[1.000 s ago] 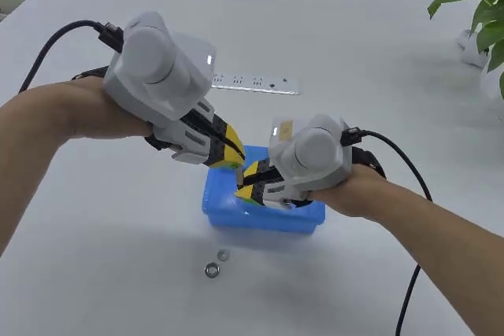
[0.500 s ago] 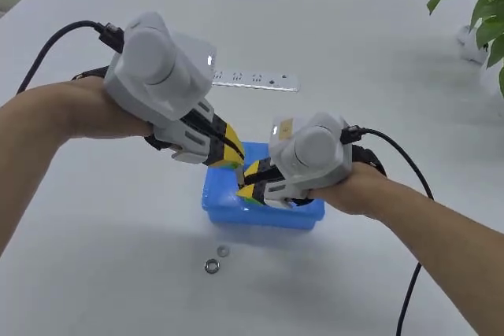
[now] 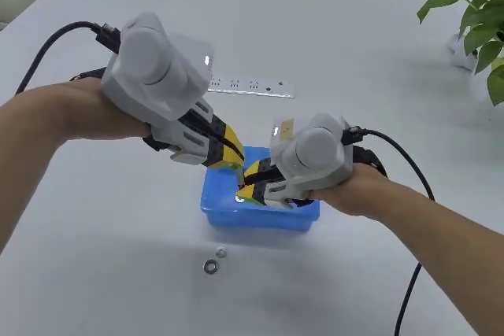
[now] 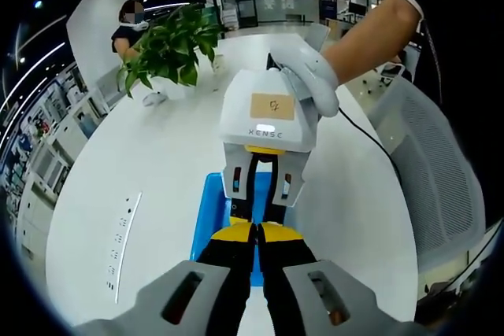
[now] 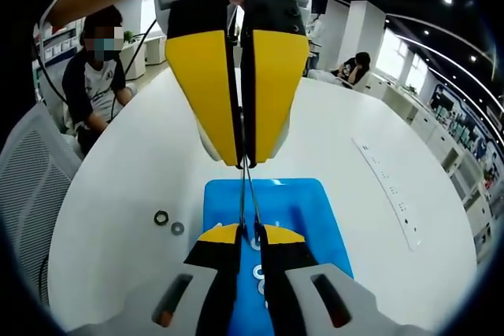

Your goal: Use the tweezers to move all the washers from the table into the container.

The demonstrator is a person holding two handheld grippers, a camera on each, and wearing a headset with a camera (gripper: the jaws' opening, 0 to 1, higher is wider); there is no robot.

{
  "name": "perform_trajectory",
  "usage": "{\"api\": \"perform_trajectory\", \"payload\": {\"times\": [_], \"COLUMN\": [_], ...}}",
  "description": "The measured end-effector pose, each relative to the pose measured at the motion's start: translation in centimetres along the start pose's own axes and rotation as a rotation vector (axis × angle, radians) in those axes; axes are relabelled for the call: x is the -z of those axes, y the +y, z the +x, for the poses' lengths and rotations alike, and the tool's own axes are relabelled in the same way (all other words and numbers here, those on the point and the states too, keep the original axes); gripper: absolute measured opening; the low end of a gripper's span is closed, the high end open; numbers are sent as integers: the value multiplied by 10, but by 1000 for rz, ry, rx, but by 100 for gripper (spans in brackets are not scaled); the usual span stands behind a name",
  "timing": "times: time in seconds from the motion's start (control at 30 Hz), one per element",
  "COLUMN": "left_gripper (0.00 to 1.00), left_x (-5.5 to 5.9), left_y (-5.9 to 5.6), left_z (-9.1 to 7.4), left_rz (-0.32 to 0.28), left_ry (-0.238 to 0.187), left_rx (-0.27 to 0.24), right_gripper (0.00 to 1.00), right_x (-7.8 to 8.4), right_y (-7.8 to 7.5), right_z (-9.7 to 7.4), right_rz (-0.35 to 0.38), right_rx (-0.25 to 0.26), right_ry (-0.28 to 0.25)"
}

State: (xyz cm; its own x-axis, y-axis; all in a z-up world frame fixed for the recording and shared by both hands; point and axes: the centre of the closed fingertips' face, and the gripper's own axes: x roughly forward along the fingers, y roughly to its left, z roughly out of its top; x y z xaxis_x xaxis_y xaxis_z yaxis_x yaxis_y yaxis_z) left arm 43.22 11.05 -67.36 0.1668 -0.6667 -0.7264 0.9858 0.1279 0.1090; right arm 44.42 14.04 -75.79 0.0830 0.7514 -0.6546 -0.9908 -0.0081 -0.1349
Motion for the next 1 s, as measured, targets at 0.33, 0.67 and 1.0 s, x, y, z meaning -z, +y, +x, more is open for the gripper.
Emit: {"api": "perform_trajectory", "payload": {"times": [0.33, 0.67, 1.0], "left_gripper": [5, 5, 5], "left_x": [-13, -19, -20], "left_y": [-13, -32, -49], "left_z": [-12, -24, -29], "left_rz": [19, 15, 5], "left_ry": [-10, -28, -43], "left_rx": [-29, -62, -89], "right_gripper": [11, 10, 10], "right_x": [-12, -23, -27], "right_y": [8, 25, 43], "right_z": [-13, -22, -24], "right_rz": [-21, -49, -55], "right_rx": [24, 38, 34], "right_ry": [-13, -34, -48]}}
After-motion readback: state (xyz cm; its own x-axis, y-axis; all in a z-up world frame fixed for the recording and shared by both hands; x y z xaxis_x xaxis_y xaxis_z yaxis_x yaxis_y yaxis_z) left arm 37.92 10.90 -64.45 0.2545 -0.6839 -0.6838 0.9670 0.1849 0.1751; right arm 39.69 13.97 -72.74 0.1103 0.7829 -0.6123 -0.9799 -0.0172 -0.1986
